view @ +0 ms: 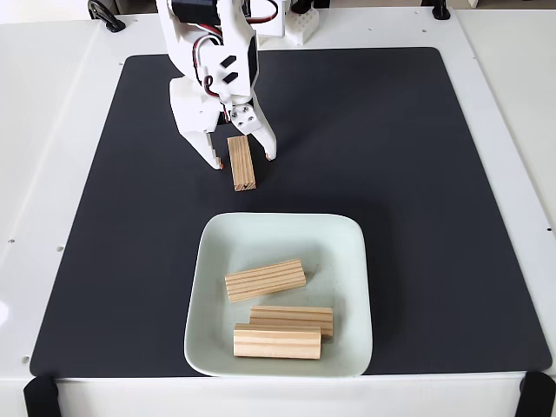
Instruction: Pick up the wooden block and place them on the plate.
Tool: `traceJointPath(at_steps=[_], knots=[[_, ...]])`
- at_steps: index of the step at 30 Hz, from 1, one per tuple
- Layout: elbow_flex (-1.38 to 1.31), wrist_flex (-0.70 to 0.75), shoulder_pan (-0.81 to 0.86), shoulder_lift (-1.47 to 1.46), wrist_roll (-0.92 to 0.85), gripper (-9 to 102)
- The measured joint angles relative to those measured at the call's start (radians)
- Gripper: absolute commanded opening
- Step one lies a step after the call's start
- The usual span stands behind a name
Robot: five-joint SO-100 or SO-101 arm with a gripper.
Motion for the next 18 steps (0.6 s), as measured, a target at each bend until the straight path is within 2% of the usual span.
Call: traceJointPath(at_steps=[4, 12, 18], knots=[[0.0, 0.0, -0.008, 0.0, -0.003, -1], [-0.002, 0.0, -0.008, 0.002, 0.025, 0], [0.012, -0.002, -0.011, 0.132, 0.279, 0]])
